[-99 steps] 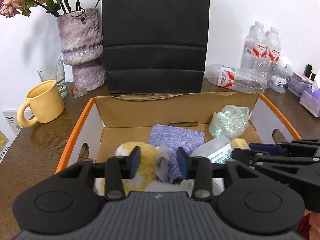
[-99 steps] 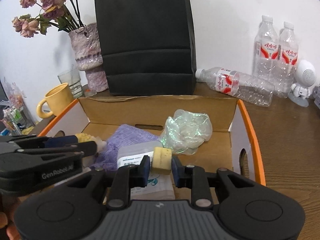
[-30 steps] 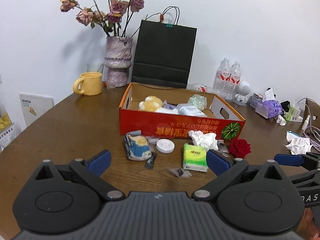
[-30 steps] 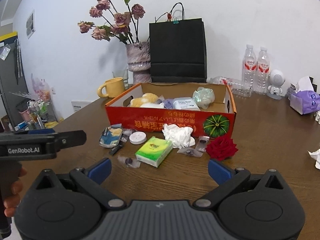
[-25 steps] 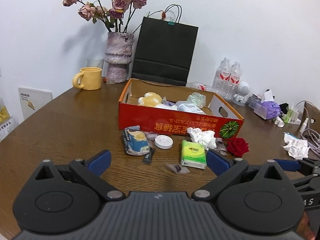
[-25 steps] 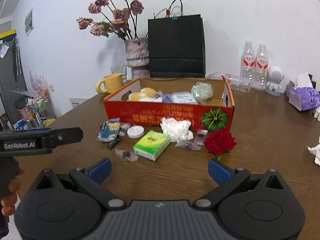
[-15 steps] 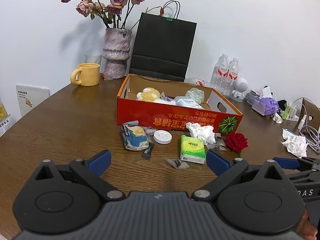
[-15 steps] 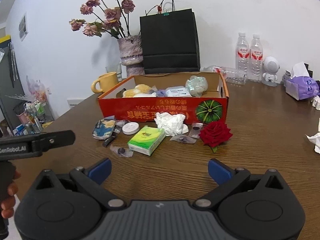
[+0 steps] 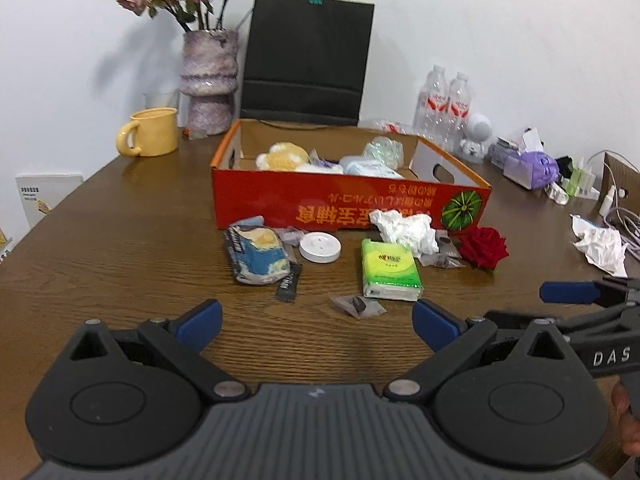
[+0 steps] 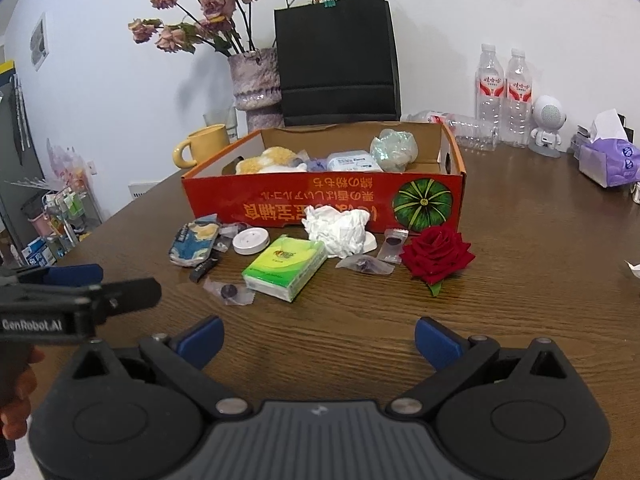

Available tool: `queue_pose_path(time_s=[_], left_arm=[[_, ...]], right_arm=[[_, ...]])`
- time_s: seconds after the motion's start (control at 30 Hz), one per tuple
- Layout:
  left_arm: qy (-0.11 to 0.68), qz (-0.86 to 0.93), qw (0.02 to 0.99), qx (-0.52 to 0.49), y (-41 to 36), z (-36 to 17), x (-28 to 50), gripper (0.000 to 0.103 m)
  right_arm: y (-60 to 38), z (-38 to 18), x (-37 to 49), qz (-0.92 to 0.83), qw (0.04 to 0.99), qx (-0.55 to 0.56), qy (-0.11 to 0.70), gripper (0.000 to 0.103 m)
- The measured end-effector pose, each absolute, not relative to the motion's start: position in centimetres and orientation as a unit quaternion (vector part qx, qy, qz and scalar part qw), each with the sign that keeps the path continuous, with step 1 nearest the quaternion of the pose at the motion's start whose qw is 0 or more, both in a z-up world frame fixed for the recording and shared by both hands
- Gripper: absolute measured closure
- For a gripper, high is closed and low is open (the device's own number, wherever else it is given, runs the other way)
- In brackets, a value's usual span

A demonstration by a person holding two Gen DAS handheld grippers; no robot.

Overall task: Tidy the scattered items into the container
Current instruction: 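Move both tools back toward the green tissue pack and red rose, then grasp the green tissue pack with the left tool while the right tool grasps the red rose, then carry the tissue pack and rose over the box and open both tools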

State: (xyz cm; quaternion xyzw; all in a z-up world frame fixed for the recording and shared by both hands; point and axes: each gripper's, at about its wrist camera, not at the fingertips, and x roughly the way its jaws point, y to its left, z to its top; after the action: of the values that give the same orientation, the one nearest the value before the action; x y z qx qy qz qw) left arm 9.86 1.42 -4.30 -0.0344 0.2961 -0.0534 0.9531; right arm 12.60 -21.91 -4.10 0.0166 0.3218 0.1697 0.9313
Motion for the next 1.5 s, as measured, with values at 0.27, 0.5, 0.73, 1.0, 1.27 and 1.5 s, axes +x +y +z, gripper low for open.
queue_pose_path(time_s=[0.27, 0.5, 0.73, 1.0, 1.27, 1.5], left_arm=[[0.308, -0.067, 0.949, -0.032, 0.4, -4.7, 12.5, 0.0], [0.331, -0.076, 0.941, -0.009, -3.0, -5.2, 17.0, 0.0], [0.359, -0.068, 0.931, 0.012, -5.6, -7.1, 20.9, 0.006], [0.36, -0.074, 0.93, 0.002, -5.5, -7.7, 21.5, 0.053], [0.334, -0.081, 0.939, -0.012, -4.7, -6.4, 20.4, 0.057], [0.289, -0.086, 0.953, -0.027, -3.4, -2.9, 19.2, 0.057]], right_arm=[[-23.9, -4.7, 15.5, 0.13, 0.936, 0.014, 0.327, 0.005], [-26.8, -4.5, 19.9, 0.085, 0.94, 0.006, 0.331, 0.008], [-27.3, -5.7, 24.3, 0.087, 0.928, -0.002, 0.362, 0.017], [-26.7, -6.8, 25.8, 0.119, 0.919, -0.005, 0.377, 0.047], [-26.8, -5.5, 24.5, 0.137, 0.928, 0.004, 0.347, 0.06], [-26.6, -1.6, 23.2, 0.154, 0.944, 0.012, 0.293, 0.06]])
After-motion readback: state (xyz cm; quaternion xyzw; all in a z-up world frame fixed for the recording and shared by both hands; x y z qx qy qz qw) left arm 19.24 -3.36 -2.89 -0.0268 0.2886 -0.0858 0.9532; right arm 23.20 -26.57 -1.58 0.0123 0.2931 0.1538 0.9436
